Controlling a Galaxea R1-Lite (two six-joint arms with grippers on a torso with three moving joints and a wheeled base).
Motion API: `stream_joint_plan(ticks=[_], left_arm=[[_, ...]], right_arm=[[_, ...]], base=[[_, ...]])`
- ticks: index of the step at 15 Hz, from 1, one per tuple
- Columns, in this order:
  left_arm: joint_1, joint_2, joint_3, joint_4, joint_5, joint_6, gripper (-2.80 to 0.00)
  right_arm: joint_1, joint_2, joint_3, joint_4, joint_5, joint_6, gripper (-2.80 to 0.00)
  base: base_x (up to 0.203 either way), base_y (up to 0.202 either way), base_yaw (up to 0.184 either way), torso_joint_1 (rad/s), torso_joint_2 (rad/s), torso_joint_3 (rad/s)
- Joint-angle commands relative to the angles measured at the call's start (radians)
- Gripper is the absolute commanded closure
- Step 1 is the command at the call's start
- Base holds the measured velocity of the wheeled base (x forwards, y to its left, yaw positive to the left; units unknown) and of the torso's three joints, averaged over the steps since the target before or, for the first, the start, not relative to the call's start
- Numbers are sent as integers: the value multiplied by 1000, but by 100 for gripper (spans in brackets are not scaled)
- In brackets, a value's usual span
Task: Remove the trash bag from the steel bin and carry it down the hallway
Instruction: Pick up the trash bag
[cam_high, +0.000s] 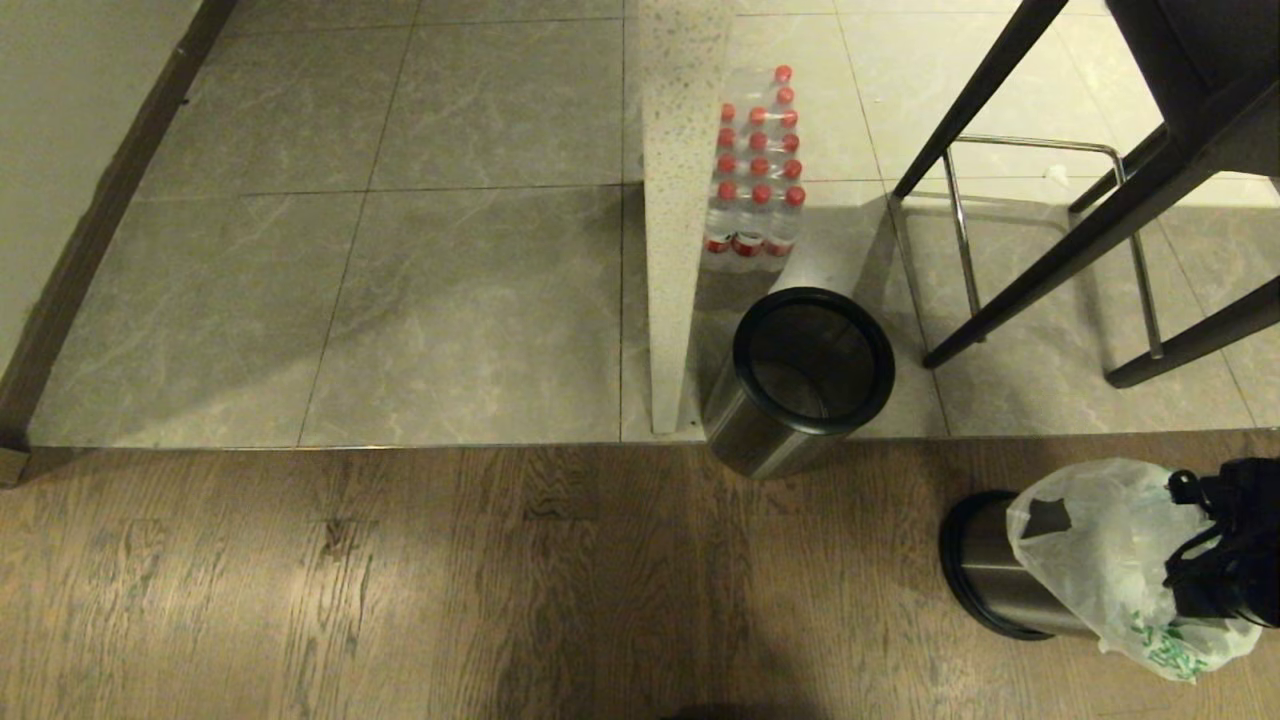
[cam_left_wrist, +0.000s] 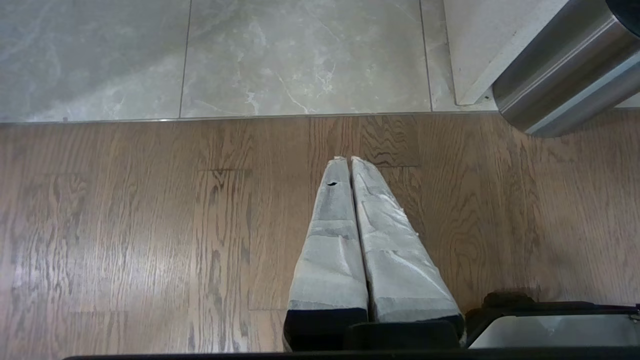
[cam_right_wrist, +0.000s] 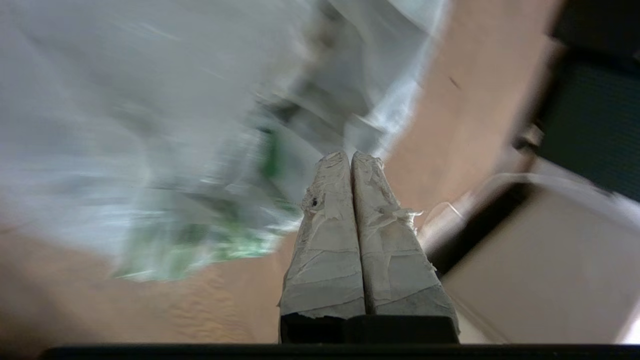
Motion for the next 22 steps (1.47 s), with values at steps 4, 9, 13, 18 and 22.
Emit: stream_joint_plan(ticks=[4,9,13,18,22], left_arm=[[0,1,0,0,0,-1,0],[0,1,0,0,0,-1,0],[1,1,0,0,0,-1,0],[1,1,0,0,0,-1,0],[0,1,0,0,1,-1,0]], right_arm=[[121,-57,-20,84,131,102,0],[216,-10,-54,147,201,190,0],[227,126,-123,121,186,181,0],[220,222,-226,68,66,112,0],[220,163,-207,46,52,80,0]], base=[[0,0,0,0,0,0],[0,0,0,0,0,0],[0,0,0,0,0,0],[0,0,0,0,0,0],[0,0,0,0,0,0]])
